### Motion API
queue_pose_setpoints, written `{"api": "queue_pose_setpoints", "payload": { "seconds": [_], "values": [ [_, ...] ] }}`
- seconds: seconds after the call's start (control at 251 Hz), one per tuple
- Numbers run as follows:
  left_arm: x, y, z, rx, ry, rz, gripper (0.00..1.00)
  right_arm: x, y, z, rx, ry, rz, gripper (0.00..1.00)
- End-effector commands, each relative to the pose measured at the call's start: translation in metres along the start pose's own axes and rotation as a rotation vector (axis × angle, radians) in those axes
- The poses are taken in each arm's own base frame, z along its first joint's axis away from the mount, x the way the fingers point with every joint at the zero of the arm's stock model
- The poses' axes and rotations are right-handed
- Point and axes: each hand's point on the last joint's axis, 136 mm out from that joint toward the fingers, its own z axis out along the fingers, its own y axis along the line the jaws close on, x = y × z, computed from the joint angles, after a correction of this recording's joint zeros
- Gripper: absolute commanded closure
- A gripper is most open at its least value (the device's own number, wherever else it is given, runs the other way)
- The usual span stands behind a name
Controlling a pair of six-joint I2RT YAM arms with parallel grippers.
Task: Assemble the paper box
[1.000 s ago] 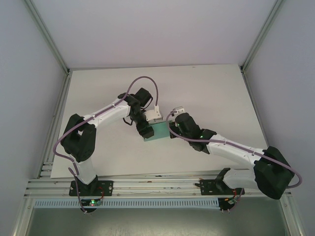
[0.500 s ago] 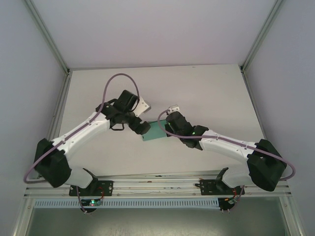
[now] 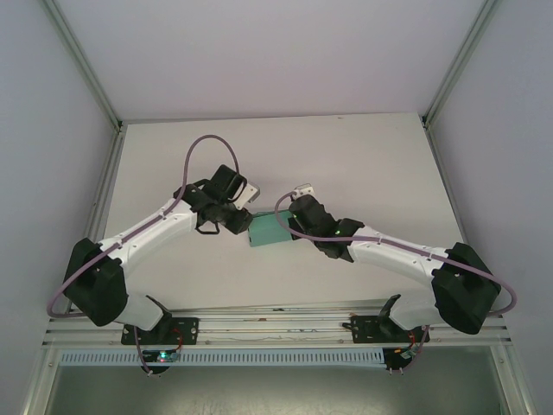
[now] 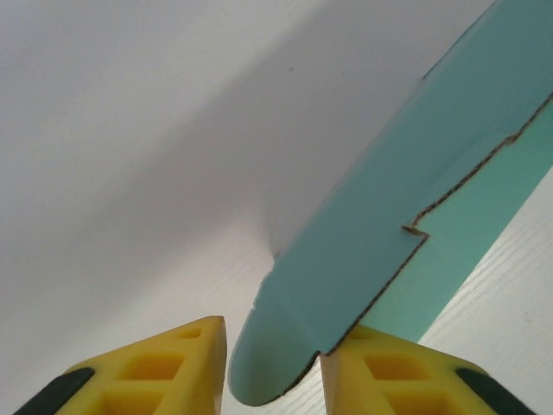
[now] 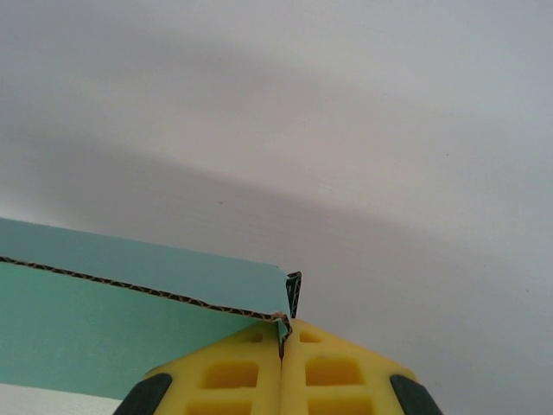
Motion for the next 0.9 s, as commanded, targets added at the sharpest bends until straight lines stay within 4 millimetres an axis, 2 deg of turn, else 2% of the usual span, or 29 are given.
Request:
{"api": "queue_pose_setpoints", "payload": {
  "seconds": [0.0, 0.116, 0.172, 0.291, 0.383, 0.591, 0.69, 0.79, 0.898],
  "values": [
    [-0.012, -0.001, -0.005, 0.002, -0.023, -0.008, 0.76, 0.042, -0.005, 0.004, 0.029, 0.156, -0.056, 1.0],
    [-0.018, -0.003, -0.01, 0.014, -0.053, -0.061, 0.88, 0.044, -0.007, 0.004, 0.049, 0.155, -0.068, 1.0],
    [-0.02, -0.004, -0.013, 0.014, -0.054, -0.111, 1.0, 0.045, -0.008, 0.003, 0.073, 0.147, -0.081, 1.0],
    [-0.021, -0.007, -0.014, 0.036, -0.03, -0.282, 1.0, 0.047, -0.007, 0.002, 0.117, 0.125, -0.097, 1.0],
    [-0.015, -0.017, -0.009, 0.093, 0.04, -0.414, 1.0, 0.05, -0.008, 0.002, 0.139, 0.119, -0.083, 1.0],
    [-0.005, -0.035, -0.006, 0.191, 0.224, -0.585, 1.0, 0.054, 0.0, 0.002, 0.138, 0.112, -0.074, 1.0],
    [-0.003, -0.034, -0.001, 0.185, 0.288, -0.657, 1.0, 0.055, 0.002, 0.001, 0.137, 0.106, -0.066, 1.0],
    [-0.009, -0.032, 0.006, 0.187, 0.268, -0.714, 1.0, 0.055, 0.002, -0.001, 0.138, 0.095, -0.044, 1.0],
    [0.0, -0.021, 0.015, 0.119, 0.251, -0.745, 1.0, 0.057, 0.001, -0.004, 0.142, 0.085, -0.031, 1.0]
  ]
}}
